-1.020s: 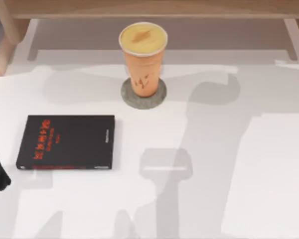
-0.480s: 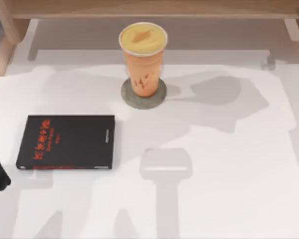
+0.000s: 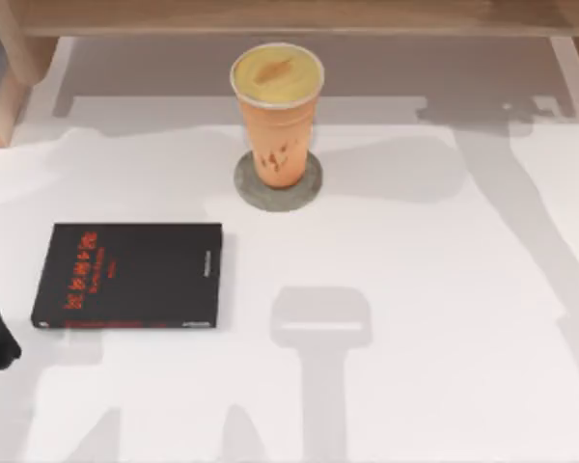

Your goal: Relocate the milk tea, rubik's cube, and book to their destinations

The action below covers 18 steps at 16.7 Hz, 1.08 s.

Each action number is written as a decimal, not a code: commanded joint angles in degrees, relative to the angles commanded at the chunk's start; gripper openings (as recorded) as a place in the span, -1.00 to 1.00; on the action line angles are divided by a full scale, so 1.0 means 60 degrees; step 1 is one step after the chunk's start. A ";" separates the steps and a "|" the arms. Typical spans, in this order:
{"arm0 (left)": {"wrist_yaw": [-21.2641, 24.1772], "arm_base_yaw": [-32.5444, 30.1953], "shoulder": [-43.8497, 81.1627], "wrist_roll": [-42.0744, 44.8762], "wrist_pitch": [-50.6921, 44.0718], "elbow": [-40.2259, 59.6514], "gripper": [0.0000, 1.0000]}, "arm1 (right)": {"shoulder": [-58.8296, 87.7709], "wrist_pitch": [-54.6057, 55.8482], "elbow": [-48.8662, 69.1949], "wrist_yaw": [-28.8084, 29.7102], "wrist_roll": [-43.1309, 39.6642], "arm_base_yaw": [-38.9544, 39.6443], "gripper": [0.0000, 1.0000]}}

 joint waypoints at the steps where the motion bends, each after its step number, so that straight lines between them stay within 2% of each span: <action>1: 0.0000 0.0000 0.0000 0.0000 0.0000 0.0000 1.00 | -0.0064 0.0781 -0.0165 0.0085 -0.0035 0.0227 -1.00; 4: 0.0000 0.0000 0.0000 0.0000 0.0000 0.0000 1.00 | -0.0028 0.2741 -0.0462 0.0271 -0.0163 0.0706 -1.00; 7: 0.0000 0.0000 0.0000 0.0000 0.0000 0.0000 1.00 | 0.0156 0.3894 -0.0542 0.0372 -0.0271 0.0904 -1.00; 14: 0.0000 0.0000 0.0000 0.0000 0.0000 0.0000 1.00 | 0.0193 0.4150 -0.0518 0.0385 -0.0282 0.0891 -1.00; 18: 0.0000 0.0000 0.0000 0.0000 0.0000 0.0000 1.00 | 0.0639 0.4520 0.0240 0.0318 -0.0415 0.1054 -1.00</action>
